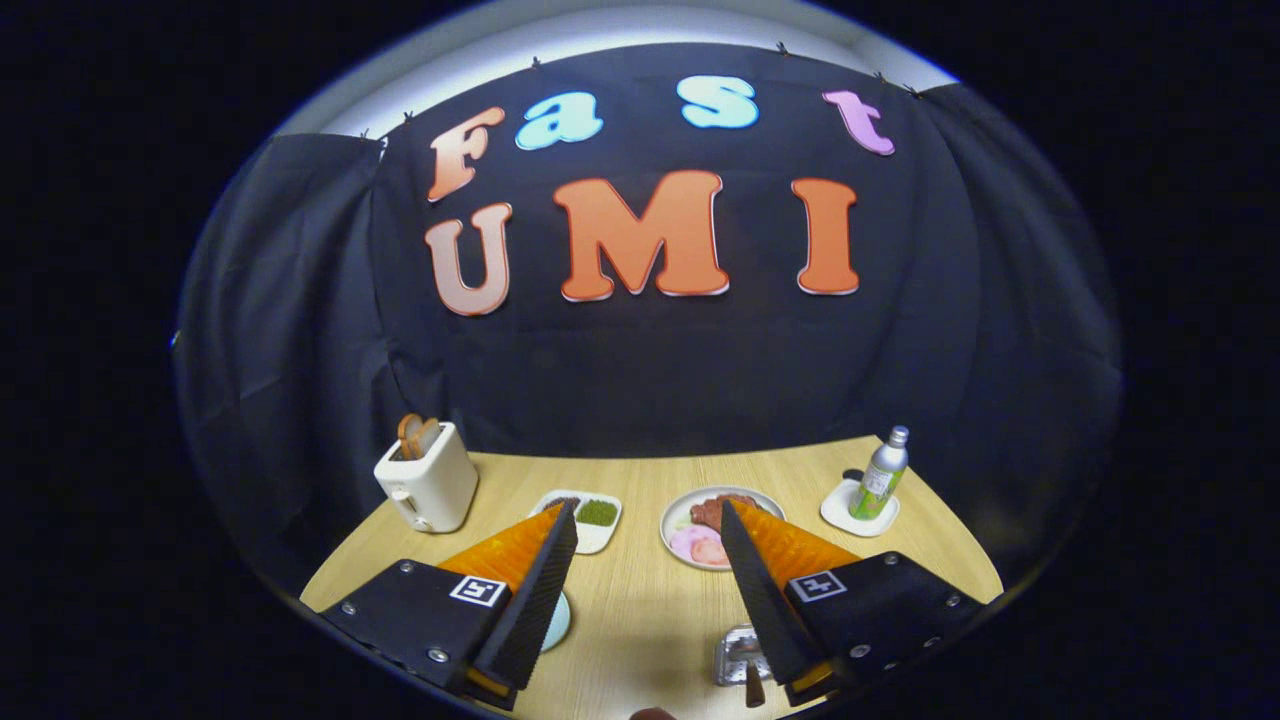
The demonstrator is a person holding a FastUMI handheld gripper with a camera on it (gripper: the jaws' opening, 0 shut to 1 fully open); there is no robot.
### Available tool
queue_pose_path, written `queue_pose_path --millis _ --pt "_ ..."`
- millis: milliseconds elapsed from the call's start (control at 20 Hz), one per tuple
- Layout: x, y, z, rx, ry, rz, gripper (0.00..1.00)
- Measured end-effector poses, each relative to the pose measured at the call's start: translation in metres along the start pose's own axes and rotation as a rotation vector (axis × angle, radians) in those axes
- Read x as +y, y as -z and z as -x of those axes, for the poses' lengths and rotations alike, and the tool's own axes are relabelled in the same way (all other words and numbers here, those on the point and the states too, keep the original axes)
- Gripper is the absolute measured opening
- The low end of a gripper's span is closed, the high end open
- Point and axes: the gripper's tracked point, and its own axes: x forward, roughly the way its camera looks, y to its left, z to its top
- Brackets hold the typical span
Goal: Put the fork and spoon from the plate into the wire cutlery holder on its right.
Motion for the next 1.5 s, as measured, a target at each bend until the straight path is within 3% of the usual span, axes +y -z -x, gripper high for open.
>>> queue_pose_path --millis 200,700,1050,1500 --pt "0.044 -0.016 -0.006 -0.094 -0.019 0.018 0.87" --pt "0.136 0.014 -0.034 -0.029 -0.064 -0.020 0.87" --pt "0.191 0.094 -0.051 0.299 -0.123 -0.019 0.97" --pt "0.218 0.214 -0.058 0.775 -0.128 -0.028 0.97"
